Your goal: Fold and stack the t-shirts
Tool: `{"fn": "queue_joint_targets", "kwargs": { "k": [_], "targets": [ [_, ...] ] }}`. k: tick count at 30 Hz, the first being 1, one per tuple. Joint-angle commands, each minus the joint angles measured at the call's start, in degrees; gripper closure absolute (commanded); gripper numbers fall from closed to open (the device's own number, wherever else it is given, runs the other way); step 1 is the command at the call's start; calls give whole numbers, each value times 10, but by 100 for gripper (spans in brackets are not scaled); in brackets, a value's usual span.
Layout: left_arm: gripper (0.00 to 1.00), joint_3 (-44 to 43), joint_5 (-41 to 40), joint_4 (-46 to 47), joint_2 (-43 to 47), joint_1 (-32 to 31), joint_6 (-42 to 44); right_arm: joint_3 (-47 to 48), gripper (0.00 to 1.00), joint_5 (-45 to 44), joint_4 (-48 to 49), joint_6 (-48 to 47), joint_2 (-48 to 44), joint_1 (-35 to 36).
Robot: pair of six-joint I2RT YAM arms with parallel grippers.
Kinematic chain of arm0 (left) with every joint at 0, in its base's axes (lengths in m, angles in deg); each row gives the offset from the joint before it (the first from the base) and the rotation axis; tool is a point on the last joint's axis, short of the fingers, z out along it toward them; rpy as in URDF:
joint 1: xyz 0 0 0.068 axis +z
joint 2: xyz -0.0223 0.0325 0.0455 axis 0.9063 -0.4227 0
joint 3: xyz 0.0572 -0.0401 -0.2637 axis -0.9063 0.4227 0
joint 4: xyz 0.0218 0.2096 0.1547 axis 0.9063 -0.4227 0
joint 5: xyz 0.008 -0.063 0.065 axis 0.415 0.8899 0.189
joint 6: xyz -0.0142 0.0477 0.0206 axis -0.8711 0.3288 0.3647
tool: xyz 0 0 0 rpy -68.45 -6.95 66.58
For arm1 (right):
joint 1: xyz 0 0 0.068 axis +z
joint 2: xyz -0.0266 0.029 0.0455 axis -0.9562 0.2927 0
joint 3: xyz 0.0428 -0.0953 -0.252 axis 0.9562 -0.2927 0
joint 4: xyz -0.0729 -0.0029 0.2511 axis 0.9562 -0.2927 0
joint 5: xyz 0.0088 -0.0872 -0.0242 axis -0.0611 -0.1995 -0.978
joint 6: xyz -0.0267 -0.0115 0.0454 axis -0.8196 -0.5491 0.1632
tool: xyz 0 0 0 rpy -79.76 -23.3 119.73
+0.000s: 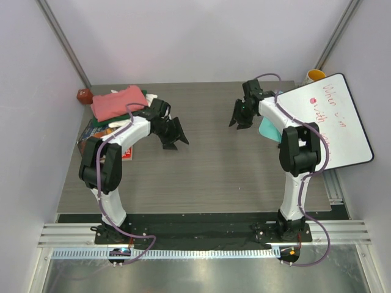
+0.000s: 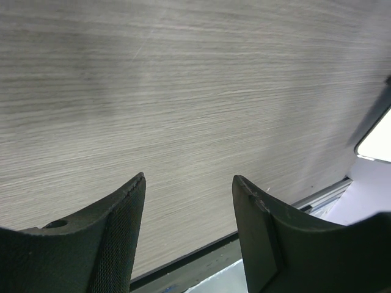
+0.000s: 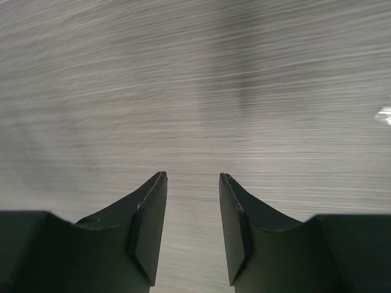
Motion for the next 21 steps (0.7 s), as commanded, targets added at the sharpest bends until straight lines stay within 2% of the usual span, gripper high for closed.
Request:
{"fn": "queue_joint_targets", "kwargs": {
  "k": [1,5,9,11,15,18,21],
  "targets": [
    [40,-58,3,-8,-3,6,-6,-16,54,68,44,22,-61,35],
    [40,-87,1,-2,14,36,-37,-75,54,107,85,60,-106,36],
    [39,-78,-29,22,49,125,-79,-136,53,144,120,94,-144,36],
    [39,-90,-61,0,56,157,-79,-152,53,147,129,107,-148,36],
    [37,-131,-104,-53,57,249,-40,-120,52,161,128,92,-129,33],
    [37,-153,-119,-76,64,286,-25,-115,52,168,128,94,-115,33],
    [36,-149,-115,-69,79,295,-28,-107,51,166,127,85,-119,33]
  ]
}}
